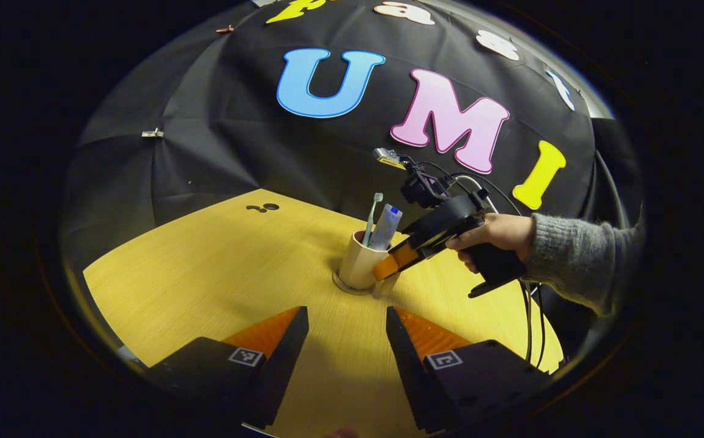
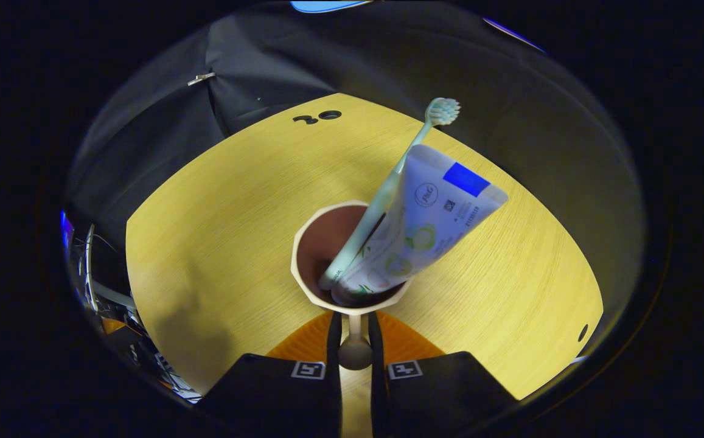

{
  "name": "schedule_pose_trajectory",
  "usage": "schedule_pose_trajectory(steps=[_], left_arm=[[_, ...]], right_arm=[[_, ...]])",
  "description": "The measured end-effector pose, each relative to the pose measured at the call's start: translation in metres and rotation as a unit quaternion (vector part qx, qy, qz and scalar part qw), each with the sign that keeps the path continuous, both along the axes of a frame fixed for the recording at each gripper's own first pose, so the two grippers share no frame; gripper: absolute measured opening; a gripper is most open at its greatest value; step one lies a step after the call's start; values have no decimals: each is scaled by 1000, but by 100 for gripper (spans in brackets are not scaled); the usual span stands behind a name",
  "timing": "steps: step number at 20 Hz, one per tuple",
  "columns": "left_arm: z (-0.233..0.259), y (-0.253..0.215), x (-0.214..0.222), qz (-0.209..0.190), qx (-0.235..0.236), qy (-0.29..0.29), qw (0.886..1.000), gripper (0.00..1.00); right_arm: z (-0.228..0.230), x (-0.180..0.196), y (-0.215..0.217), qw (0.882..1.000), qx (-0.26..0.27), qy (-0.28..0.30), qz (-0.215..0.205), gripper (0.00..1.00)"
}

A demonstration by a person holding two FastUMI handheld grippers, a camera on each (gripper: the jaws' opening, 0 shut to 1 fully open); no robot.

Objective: Put the toothbrush and toothpaste on the desktop into the cup, then pick up the cup and place it on the coaster on the desktop.

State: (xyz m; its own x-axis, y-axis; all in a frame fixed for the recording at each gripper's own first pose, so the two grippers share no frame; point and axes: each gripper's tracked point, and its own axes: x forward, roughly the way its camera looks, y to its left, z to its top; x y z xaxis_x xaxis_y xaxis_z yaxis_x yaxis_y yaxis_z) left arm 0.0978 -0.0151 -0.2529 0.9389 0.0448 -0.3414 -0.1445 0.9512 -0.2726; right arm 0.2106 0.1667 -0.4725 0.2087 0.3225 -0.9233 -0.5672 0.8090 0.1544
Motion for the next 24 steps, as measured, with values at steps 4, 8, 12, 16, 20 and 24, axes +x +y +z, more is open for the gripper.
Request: schedule_pose_trajectory(steps=[4,8,12,16,20,24], left_arm=[[4,-1,-2,1,3,-1,1000,82],[10,-1,-10,4,5,-3,1000,82],[15,-1,-15,5,8,-3,1000,82],[30,-3,-16,3,13,-9,1000,82],[59,2,-12,11,41,-24,999,82],[85,-8,-10,-9,54,-38,998,89]], right_arm=[[4,1,-5,1000,-9,-14,0,27],[10,-2,-11,1000,-16,-22,-6,38],[20,-1,-15,999,-9,-38,-23,54],[47,-1,-20,997,16,-58,-50,70],[88,-3,-34,993,37,-92,-66,80],[136,-8,-53,984,53,-142,-94,86]])
